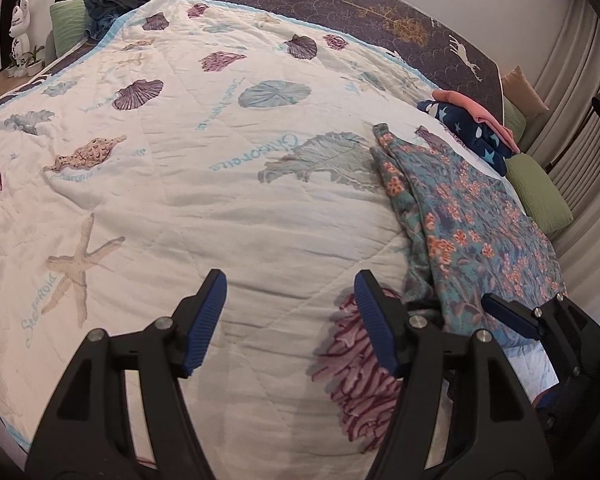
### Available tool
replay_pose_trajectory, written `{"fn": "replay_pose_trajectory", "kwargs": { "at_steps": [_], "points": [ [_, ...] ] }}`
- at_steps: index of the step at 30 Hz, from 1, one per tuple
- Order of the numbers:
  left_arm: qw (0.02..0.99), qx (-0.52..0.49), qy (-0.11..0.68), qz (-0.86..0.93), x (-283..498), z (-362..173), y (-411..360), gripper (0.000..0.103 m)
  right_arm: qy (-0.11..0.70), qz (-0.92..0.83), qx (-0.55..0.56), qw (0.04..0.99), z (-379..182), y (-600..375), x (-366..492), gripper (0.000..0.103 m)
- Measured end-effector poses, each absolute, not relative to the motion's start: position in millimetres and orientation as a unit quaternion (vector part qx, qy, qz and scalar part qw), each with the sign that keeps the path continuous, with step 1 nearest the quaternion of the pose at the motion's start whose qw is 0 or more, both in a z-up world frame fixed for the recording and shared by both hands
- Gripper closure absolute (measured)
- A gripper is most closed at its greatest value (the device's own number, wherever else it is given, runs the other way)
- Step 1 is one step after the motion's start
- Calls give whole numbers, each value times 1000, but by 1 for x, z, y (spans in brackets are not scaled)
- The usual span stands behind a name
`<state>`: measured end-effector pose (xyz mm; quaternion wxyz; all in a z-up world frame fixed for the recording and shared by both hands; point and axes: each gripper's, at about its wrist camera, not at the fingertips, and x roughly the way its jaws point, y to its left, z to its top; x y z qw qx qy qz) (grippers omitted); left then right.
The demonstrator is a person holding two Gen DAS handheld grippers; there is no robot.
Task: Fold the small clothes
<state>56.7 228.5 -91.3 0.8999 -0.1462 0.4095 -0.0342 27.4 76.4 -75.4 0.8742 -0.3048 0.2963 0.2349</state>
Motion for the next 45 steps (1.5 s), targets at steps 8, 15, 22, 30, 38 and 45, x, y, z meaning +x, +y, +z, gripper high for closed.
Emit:
{"fn": "replay_pose_trajectory", "kwargs": {
  "at_steps": [8, 15, 22, 30, 38, 45],
  "points": [
    [895, -150, 419, -37, 67, -99, 233, 36, 294, 226, -281, 885, -75, 79, 40, 62],
    [893, -145, 425, -45, 70, -99, 228, 35, 339, 269, -155, 888, -59, 54, 55, 97],
    [863, -244, 420, -139, 98, -90, 221, 28, 368, 299, -38, 879, -49, 19, 64, 99],
    [839, -217, 462, -188, 170, -92, 170, 24, 360, 312, -9, 879, -43, 11, 59, 100],
    [812, -217, 494, -224, 218, -84, 146, 94, 342, 308, 31, 887, -32, -15, 56, 100],
    [840, -185, 454, -231, 212, -32, 113, 95, 316, 305, 86, 894, -17, -56, 56, 100]
  ]
}}
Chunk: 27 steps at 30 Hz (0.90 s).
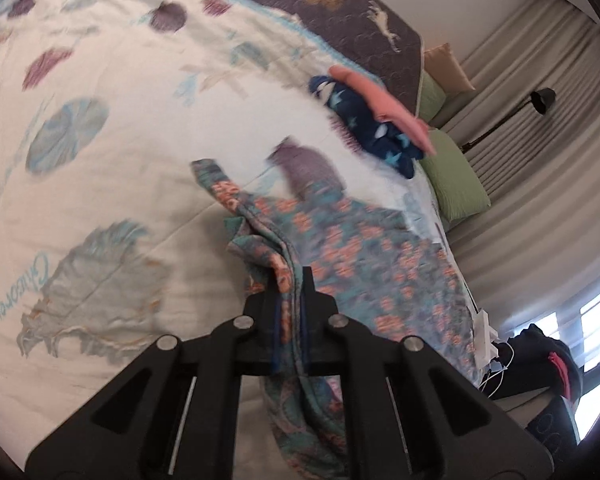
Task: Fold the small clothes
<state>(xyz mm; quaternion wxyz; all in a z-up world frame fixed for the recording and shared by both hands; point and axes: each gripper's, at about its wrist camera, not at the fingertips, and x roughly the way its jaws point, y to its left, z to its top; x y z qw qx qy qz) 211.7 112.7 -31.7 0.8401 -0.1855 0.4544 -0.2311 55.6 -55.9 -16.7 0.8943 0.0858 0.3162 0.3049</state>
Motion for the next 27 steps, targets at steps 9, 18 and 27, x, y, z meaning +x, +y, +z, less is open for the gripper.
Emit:
{"fn": "replay_pose_trajectory", "kwargs": {
  "at_steps": [9, 18, 27],
  "points": [
    [853, -135, 418, -282, 202, 33, 19, 95, 248, 260, 143, 922, 12, -146, 30, 100],
    [832, -50, 424, -354, 194, 36, -135, 95, 216, 173, 192, 942, 9, -249, -5, 100],
    [803, 38, 481, -349, 190, -38, -234, 94, 280, 90, 246, 924, -44, -321, -18, 100]
  ]
}}
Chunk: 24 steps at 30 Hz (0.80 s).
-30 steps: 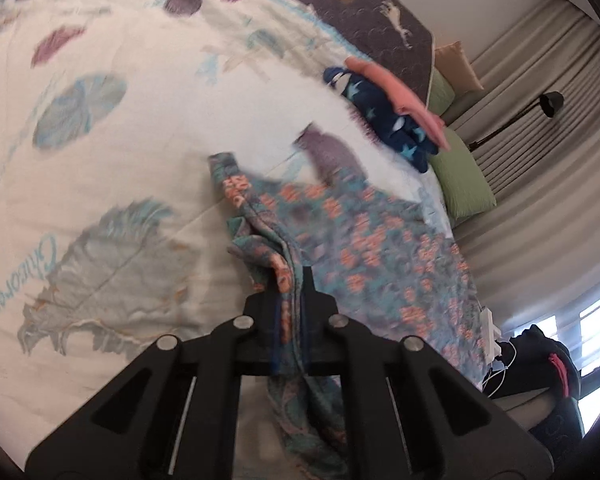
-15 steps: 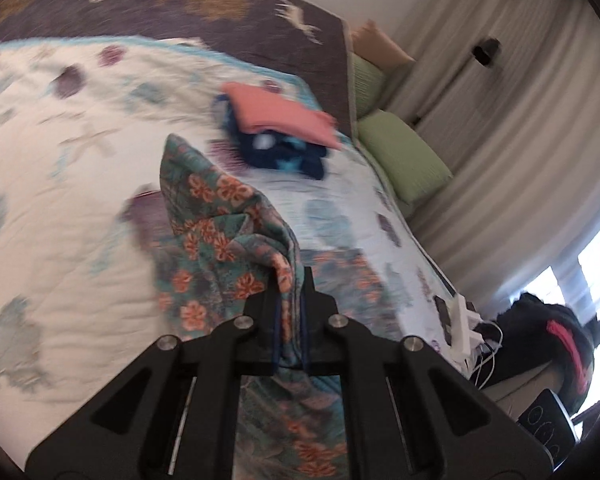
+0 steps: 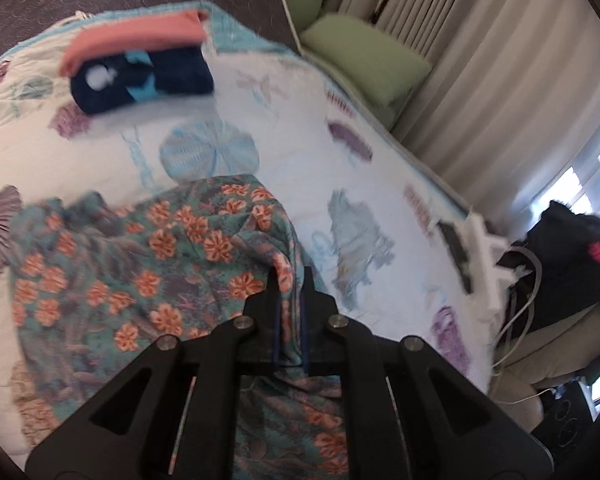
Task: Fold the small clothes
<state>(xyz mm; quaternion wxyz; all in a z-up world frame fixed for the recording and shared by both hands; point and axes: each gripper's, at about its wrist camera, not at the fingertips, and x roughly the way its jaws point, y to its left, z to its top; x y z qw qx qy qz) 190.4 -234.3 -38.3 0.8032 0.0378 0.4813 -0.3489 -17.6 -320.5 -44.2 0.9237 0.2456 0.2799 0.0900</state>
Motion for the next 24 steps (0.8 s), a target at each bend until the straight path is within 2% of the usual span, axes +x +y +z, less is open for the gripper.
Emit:
{"fn": "replay_pose_trajectory", "kwargs": {
  "at_steps": [3, 5, 7, 11, 15, 17, 19, 24],
  "points": [
    [797, 60, 490, -350, 183, -55, -244, 90, 309, 90, 265, 909, -64, -331, -18, 100],
    [795, 64, 484, -360, 178, -53, -246, 82, 318, 91, 266, 906, -72, -330, -24, 100],
    [790, 58, 480, -376, 173, -44, -244, 78, 321, 95, 266, 904, -75, -330, -24, 99],
    [800, 71, 455, -386, 148, -17, -225, 56, 320, 104, 266, 903, -75, -336, -29, 98],
    [830, 97, 406, -369, 101, 7, -175, 45, 309, 109, 277, 903, -77, -353, -33, 96],
    [845, 113, 392, -347, 82, 7, -150, 43, 302, 108, 286, 903, -74, -361, -34, 95],
    [858, 130, 386, -314, 63, 2, -124, 40, 299, 96, 287, 905, -69, -368, -33, 86],
    [848, 125, 431, -281, 27, -32, -77, 40, 298, 99, 282, 906, -64, -368, -29, 80]
  ]
}}
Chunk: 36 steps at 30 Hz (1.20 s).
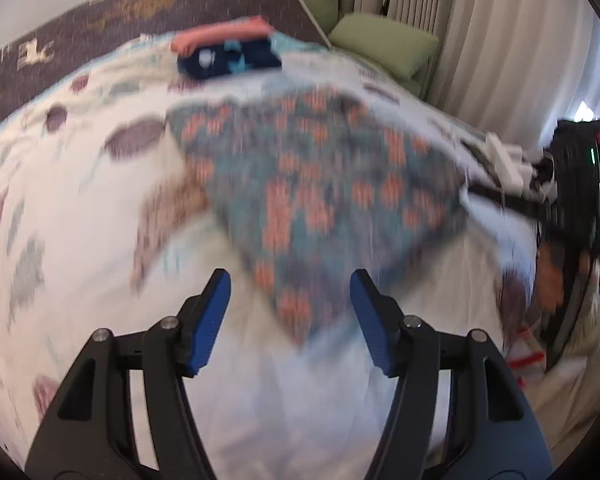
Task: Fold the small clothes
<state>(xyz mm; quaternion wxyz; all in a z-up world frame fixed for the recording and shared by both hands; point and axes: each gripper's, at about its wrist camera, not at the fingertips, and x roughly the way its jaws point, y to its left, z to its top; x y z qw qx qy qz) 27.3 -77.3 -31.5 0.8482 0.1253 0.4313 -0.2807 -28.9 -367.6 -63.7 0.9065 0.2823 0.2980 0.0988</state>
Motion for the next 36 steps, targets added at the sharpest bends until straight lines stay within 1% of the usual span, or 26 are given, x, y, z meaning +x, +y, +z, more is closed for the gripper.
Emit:
{"fn": "replay_pose_trajectory", "kwargs": {
  "at_steps": [2, 3, 5, 6, 7, 9, 10, 11, 12, 13, 15, 16, 17, 18, 19, 21, 22, 25, 27, 30, 32, 34, 35, 36],
  "points": [
    [847, 143, 431, -277, 17, -44, -77, 40, 299, 100, 278, 907, -61, -364, -26, 80],
    [849, 152, 427, -271, 15, -48, -80, 40, 300, 101, 277, 907, -60, -363, -25, 77],
    [856, 172, 418, -251, 16, -58, -88, 40, 299, 100, 275, 908, -56, -360, -24, 66],
    [859, 184, 415, -237, 21, -64, -94, 40, 297, 100, 275, 909, -54, -359, -23, 58],
    [861, 186, 415, -225, 25, -68, -96, 40, 297, 98, 276, 909, -52, -359, -20, 56],
    [863, 159, 424, -225, 30, -69, -91, 41, 295, 91, 274, 911, -49, -357, -14, 56],
    [865, 135, 424, -232, 32, -66, -88, 42, 300, 82, 267, 912, -47, -355, -9, 61],
    [868, 126, 418, -237, 31, -63, -86, 43, 304, 73, 257, 915, -45, -352, -4, 68],
    [873, 122, 407, -240, 29, -58, -84, 43, 308, 71, 250, 915, -45, -350, -1, 86],
    [877, 125, 397, -239, 26, -56, -84, 43, 314, 72, 245, 914, -45, -347, 4, 94],
    [881, 135, 388, -234, 25, -55, -83, 43, 319, 72, 246, 912, -45, -345, 8, 97],
    [881, 137, 388, -232, 25, -57, -83, 45, 317, 78, 254, 911, -43, -346, 8, 98],
    [880, 137, 391, -233, 25, -58, -83, 54, 313, 85, 265, 908, -41, -348, 6, 98],
    [876, 135, 395, -240, 25, -60, -82, 75, 308, 95, 280, 904, -39, -351, 3, 98],
    [869, 129, 405, -254, 23, -62, -82, 83, 302, 100, 292, 902, -35, -355, -1, 98],
    [866, 152, 402, -255, 15, -61, -82, 88, 302, 97, 304, 898, -31, -361, -11, 99],
    [864, 164, 401, -257, 11, -61, -83, 91, 316, 86, 297, 897, -34, -364, -13, 99],
    [861, 158, 407, -260, 10, -62, -76, 92, 389, 34, 265, 882, -64, -367, -6, 97],
    [860, 138, 416, -262, 14, -63, -70, 92, 411, 21, 269, 871, -79, -373, -3, 95],
    [858, 116, 420, -272, 15, -56, -69, 92, 376, 44, 289, 880, -64, -382, -6, 92],
    [859, 118, 411, -282, 11, -45, -74, 91, 346, 57, 264, 899, -42, -382, -1, 87],
    [863, 114, 389, -302, 5, -27, -79, 91, 334, 70, 237, 909, -22, -378, 13, 82],
    [864, 110, 381, -310, 4, -21, -82, 90, 335, 75, 223, 912, -15, -375, 22, 80],
    [865, 106, 372, -321, 4, -14, -86, 87, 337, 83, 208, 915, -10, -370, 32, 77]
  ]
}}
